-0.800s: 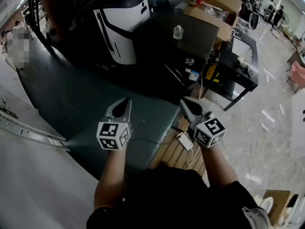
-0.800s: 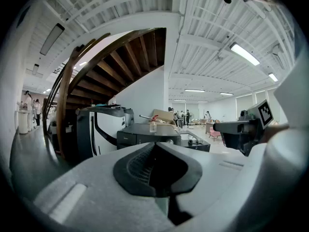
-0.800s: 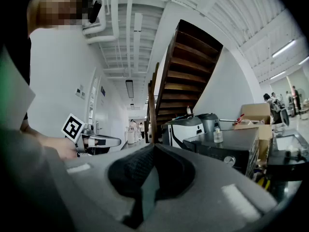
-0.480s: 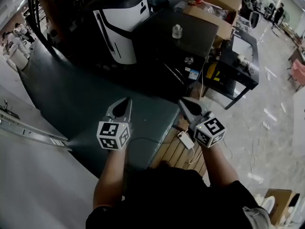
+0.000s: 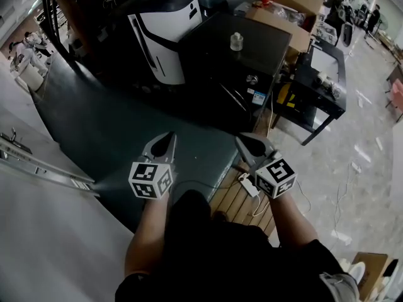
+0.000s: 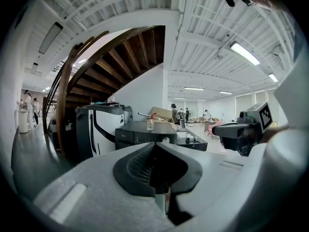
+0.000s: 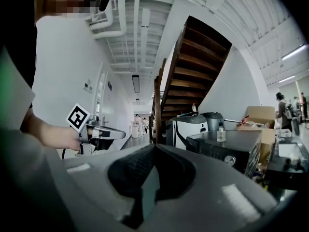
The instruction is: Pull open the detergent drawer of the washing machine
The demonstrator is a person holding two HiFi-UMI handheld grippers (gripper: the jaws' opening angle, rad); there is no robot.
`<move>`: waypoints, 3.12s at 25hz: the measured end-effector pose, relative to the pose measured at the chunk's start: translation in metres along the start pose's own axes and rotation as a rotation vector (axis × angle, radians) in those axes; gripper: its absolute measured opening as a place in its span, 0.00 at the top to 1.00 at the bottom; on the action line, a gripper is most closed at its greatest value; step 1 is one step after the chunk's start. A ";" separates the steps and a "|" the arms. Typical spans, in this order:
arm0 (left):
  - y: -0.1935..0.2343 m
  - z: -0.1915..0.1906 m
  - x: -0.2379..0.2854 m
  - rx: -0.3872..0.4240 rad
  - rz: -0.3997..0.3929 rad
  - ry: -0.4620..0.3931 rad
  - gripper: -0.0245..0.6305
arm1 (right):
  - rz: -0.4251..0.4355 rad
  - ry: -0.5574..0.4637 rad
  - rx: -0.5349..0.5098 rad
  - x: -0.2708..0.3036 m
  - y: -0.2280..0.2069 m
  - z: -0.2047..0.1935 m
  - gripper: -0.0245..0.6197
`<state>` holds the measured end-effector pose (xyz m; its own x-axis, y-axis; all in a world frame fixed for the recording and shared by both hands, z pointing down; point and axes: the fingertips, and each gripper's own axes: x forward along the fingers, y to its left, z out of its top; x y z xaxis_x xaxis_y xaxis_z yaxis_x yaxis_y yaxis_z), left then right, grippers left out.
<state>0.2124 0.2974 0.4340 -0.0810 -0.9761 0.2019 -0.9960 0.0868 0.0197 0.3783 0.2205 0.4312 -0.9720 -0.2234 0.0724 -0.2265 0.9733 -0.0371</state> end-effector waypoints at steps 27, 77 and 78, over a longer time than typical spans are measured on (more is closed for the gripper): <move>0.181 0.013 0.129 -0.070 -0.023 0.002 0.95 | -0.035 0.130 0.071 0.210 -0.070 -0.014 0.96; 0.365 0.122 0.440 -0.027 -0.208 0.181 0.95 | -0.139 0.204 0.267 0.498 -0.303 0.043 0.96; 0.366 0.123 0.448 -0.026 -0.206 0.187 0.95 | -0.137 0.204 0.271 0.500 -0.311 0.042 0.96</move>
<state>-0.1925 -0.1322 0.4110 0.1336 -0.9200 0.3684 -0.9894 -0.1023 0.1034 -0.0402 -0.1961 0.4368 -0.9052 -0.3091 0.2917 -0.3887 0.8795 -0.2744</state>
